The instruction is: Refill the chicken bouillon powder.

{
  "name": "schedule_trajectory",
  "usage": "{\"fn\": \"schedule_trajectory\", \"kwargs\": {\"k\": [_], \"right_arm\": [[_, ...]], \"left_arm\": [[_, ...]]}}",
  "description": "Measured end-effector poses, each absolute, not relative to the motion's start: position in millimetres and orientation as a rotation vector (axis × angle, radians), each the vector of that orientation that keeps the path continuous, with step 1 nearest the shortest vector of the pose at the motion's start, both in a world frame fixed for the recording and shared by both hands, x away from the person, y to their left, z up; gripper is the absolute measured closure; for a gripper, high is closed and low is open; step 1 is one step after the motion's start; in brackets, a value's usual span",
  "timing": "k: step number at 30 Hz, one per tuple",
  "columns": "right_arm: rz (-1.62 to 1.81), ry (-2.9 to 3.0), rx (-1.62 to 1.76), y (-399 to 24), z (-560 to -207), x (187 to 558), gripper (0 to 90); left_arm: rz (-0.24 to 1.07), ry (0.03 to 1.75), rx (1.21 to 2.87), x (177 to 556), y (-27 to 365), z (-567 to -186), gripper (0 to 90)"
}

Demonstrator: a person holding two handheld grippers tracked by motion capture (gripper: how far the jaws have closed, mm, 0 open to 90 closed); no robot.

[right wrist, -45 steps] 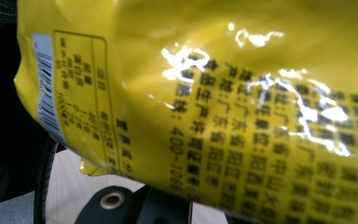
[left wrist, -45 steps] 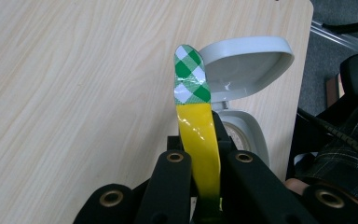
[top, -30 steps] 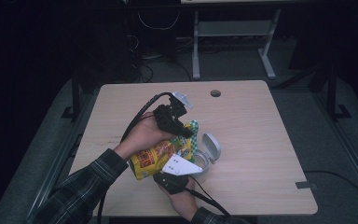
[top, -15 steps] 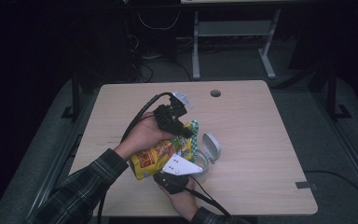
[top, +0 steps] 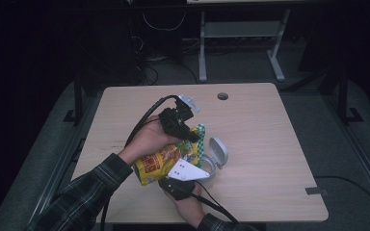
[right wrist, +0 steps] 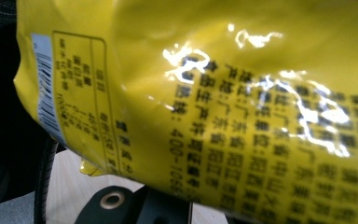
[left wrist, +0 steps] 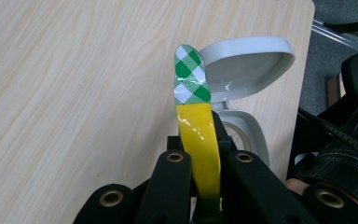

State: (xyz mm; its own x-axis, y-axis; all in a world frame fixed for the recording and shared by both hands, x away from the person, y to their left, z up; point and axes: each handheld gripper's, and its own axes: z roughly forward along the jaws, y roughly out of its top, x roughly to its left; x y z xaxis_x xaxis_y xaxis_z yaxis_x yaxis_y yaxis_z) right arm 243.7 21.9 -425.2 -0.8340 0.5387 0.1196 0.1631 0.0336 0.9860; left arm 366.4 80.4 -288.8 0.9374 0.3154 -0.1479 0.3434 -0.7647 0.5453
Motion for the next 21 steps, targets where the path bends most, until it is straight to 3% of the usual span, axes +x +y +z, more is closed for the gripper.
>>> {"fn": "schedule_trajectory", "kwargs": {"k": [21], "right_arm": [[1.871,2.029,0.716,22.1,-425.1,243.3,89.7]], "left_arm": [[-0.068,0.482,2.505,366.7,80.0,-289.3,89.8]]}}
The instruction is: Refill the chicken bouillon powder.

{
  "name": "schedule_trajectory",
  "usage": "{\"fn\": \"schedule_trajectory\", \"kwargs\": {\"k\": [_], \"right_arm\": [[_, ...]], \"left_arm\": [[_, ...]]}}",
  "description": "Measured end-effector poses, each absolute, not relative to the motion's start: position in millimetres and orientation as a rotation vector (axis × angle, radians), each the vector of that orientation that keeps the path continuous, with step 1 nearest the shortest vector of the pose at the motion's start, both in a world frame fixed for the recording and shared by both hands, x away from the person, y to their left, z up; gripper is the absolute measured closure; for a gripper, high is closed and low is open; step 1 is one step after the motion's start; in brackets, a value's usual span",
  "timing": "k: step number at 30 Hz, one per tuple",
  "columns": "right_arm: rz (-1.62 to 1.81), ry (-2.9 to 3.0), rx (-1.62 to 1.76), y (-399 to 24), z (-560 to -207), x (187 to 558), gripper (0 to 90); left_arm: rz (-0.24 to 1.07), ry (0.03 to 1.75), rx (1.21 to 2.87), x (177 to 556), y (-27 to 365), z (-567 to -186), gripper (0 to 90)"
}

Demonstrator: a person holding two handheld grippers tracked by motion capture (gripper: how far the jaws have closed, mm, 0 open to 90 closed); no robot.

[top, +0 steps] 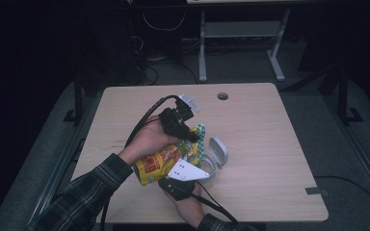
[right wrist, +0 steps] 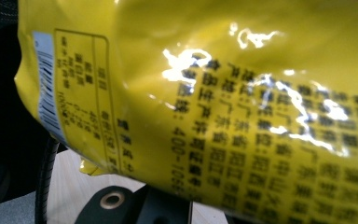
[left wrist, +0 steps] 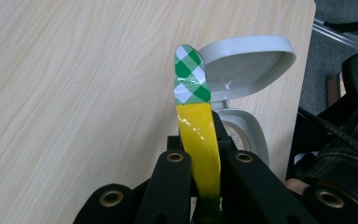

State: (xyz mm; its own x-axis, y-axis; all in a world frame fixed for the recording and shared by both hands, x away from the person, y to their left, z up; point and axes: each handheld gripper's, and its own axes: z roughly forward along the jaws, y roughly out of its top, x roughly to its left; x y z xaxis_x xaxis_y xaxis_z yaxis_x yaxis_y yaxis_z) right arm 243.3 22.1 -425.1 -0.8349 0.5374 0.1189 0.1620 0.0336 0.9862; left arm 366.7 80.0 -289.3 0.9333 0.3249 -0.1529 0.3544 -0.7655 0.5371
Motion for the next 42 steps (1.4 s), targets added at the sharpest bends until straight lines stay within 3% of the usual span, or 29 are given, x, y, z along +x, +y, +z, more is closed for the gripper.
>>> {"fn": "schedule_trajectory", "kwargs": {"k": [42], "right_arm": [[1.882,2.032,0.72,21.6,-424.8,243.7,89.7]], "left_arm": [[-0.063,0.484,2.513,367.2,78.4,-289.4,89.9]]}}
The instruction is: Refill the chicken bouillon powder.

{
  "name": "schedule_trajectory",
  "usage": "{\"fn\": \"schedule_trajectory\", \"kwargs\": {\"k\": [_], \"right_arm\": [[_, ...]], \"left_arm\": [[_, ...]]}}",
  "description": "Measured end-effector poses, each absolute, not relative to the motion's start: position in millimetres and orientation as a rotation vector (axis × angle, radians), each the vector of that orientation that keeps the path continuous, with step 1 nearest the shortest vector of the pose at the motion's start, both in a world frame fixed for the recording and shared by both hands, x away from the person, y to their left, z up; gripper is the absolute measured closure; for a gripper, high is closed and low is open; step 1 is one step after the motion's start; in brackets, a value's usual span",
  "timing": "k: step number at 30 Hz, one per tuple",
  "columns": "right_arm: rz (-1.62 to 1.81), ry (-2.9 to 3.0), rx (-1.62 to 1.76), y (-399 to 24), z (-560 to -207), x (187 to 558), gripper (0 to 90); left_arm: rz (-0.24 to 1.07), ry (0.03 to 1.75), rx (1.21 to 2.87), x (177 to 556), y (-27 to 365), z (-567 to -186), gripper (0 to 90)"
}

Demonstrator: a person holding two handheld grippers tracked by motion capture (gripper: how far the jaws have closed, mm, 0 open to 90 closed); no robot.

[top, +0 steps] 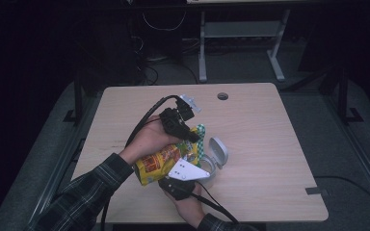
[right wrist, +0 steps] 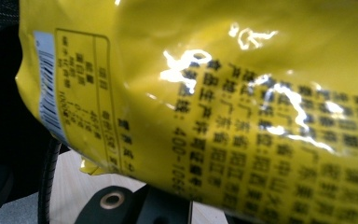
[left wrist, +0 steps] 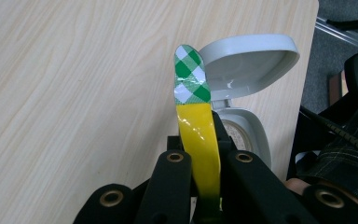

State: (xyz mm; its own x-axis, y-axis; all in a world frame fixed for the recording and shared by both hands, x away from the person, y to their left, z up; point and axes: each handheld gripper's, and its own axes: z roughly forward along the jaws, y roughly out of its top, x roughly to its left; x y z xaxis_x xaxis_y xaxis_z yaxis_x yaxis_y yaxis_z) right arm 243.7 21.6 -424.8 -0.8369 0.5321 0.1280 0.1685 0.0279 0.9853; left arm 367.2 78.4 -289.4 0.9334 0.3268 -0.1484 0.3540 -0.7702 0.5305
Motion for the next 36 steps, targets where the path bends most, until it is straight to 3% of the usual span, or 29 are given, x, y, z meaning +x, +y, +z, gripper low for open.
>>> {"fn": "schedule_trajectory", "kwargs": {"k": [36], "right_arm": [[1.886,2.03,0.72,21.6,-424.7,243.3,89.7]], "left_arm": [[-0.065,0.491,2.523,366.9,76.7,-290.1,89.8]]}}
